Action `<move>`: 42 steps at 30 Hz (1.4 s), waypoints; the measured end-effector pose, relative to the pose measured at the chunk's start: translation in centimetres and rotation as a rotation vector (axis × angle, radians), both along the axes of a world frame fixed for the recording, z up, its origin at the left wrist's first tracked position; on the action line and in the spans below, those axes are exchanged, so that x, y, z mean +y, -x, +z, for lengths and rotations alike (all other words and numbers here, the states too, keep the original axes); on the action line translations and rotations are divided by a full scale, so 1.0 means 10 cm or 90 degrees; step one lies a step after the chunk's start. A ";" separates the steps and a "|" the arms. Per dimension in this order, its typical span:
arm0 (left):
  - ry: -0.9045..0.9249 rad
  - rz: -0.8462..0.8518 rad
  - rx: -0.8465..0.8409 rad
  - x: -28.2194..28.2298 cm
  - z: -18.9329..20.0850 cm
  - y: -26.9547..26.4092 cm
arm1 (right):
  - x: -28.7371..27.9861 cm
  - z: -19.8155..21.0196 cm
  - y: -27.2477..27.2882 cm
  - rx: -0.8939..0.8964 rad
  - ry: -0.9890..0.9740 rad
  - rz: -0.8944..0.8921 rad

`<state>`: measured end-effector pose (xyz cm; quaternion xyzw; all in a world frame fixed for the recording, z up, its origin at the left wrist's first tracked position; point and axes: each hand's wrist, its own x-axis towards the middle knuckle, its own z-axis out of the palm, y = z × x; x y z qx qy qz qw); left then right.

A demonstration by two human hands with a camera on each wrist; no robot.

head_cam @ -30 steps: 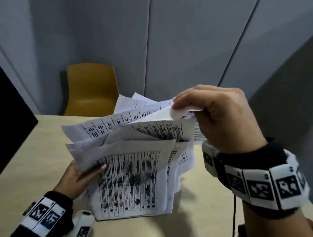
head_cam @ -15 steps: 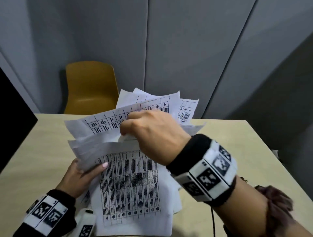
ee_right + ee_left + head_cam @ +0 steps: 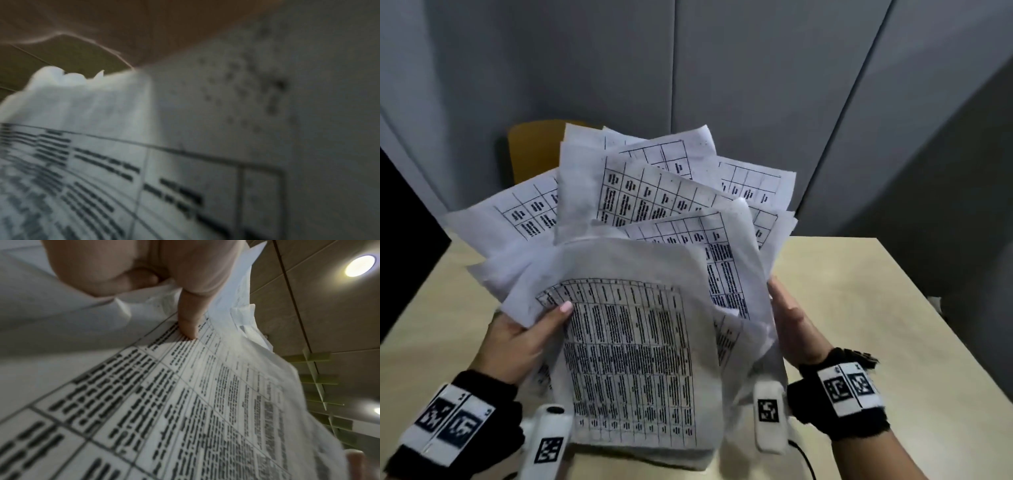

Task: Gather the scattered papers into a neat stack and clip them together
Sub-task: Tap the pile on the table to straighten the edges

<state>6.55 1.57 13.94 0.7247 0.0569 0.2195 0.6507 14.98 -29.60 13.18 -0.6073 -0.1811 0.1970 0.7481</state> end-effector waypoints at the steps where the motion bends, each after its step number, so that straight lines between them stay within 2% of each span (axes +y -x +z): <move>1: -0.008 0.020 0.004 0.03 -0.05 0.00 | 0.00 -0.01 0.02 0.001 -0.008 0.010; 3: -0.041 0.069 -0.007 0.06 -0.13 0.00 | -0.02 0.00 0.10 -0.024 0.046 0.012; 6: -0.064 0.098 -0.015 0.04 -0.14 0.01 | 0.01 -0.05 0.21 -0.095 0.215 0.020; 8: -0.095 0.096 -0.054 -0.01 -0.08 0.00 | 0.10 -0.08 0.23 -0.161 0.279 -0.052; 11: -0.106 0.062 -0.150 -0.09 0.03 -0.03 | 0.23 -0.02 0.20 -0.218 0.213 -0.236; 14: -0.006 0.028 -0.185 -0.08 0.09 -0.03 | 0.26 0.11 0.15 -0.260 0.141 -0.294; 16: 0.072 -0.009 -0.134 -0.05 0.08 -0.01 | 0.21 0.10 0.17 -0.254 0.126 -0.278; 21: 0.105 -0.084 0.045 -0.06 -0.30 0.04 | 0.22 -0.17 0.26 -0.103 0.081 -0.266; 25: 0.070 -0.090 0.005 -0.09 -0.24 0.01 | 0.30 -0.15 0.26 -0.085 0.059 -0.298; 28: 0.071 -0.033 -0.055 -0.05 -0.13 0.01 | 0.31 -0.01 0.24 -0.147 0.053 -0.293; 30: 0.085 -0.062 -0.083 0.05 -0.15 0.01 | 0.26 0.04 0.22 -0.179 0.070 -0.261; 32: 0.077 -0.112 -0.043 0.05 -0.17 0.04 | 0.20 0.03 0.21 -0.182 0.143 -0.199; 35: 0.075 -0.113 0.045 -0.06 -0.25 0.06 | 0.18 -0.11 0.22 -0.149 0.216 -0.153; 37: 0.068 -0.087 0.081 -0.10 -0.27 0.06 | 0.20 -0.16 0.23 -0.131 0.213 -0.160; 39: 0.080 -0.096 0.075 -0.09 -0.24 0.06 | 0.18 -0.14 0.22 -0.131 0.190 -0.161; 42: 0.158 -0.118 0.067 -0.09 -0.08 0.07 | 0.08 -0.04 0.18 -0.137 0.156 -0.114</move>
